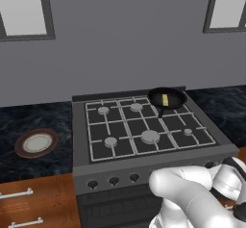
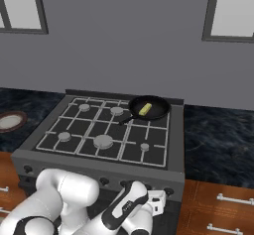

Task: Pick up the butter stick and place it in the pan. Then turn on the burner for the pan.

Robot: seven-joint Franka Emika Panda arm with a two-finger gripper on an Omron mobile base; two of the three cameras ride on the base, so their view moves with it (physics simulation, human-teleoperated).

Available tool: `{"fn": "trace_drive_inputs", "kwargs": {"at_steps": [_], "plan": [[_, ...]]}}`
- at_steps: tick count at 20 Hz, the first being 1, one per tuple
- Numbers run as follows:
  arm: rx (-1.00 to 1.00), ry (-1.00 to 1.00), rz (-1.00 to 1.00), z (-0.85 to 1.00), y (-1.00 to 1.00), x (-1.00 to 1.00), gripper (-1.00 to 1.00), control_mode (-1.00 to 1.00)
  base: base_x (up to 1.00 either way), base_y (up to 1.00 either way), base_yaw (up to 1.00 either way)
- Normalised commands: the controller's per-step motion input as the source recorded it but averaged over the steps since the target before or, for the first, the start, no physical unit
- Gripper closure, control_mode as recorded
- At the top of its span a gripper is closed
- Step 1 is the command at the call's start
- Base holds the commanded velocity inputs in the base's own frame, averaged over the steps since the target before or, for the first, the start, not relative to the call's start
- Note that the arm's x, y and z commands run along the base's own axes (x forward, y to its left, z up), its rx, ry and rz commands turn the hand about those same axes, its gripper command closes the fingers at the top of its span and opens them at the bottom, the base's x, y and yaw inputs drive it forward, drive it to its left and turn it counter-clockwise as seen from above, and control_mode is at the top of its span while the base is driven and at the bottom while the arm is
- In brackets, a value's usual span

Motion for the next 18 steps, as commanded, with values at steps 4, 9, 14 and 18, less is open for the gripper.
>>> {"fn": "trace_drive_inputs", "kwargs": {"at_steps": [4, 9, 14, 18], "plan": [[0.03, 0.0, 0.0, -0.05, 0.0, 0.05, -1.0, -1.0, 0.0, 0.0, 0.0], [0.04, 0.0, 0.0, -0.08, 0.0, 0.04, 1.0, -1.0, 0.0, 0.0, 0.0], [0.02, 0.0, 0.0, -0.02, 0.0, 0.05, 1.0, -1.0, 0.0, 0.0, 0.0], [0.0, -0.04, 0.0, 0.02, 0.06, 0.0, 1.0, -1.0, 0.0, 0.0, 0.0]]}}
